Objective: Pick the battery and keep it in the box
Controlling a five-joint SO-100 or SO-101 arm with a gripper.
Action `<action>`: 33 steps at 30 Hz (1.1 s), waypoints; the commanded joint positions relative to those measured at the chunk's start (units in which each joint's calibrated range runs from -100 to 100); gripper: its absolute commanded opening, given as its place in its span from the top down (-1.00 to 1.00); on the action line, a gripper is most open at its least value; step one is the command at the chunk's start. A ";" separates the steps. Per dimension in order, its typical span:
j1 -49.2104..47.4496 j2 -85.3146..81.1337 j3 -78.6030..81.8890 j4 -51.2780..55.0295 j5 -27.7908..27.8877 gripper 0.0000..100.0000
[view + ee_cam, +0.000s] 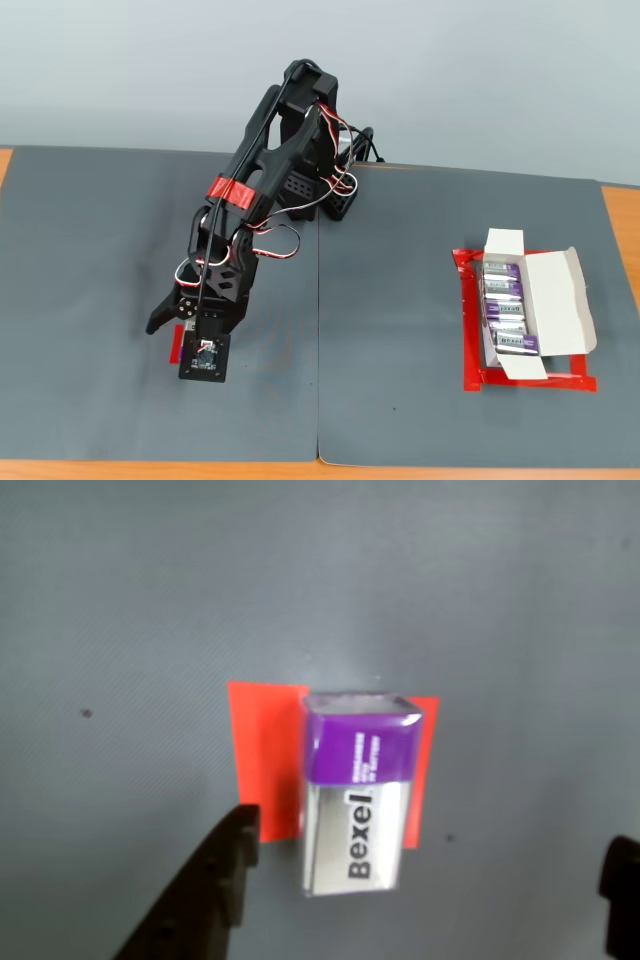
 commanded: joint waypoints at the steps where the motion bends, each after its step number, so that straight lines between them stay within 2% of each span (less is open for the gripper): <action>1: -0.79 0.29 -2.34 -0.57 0.04 0.25; 33: 0.63 5.46 -2.61 -0.31 0.15 0.26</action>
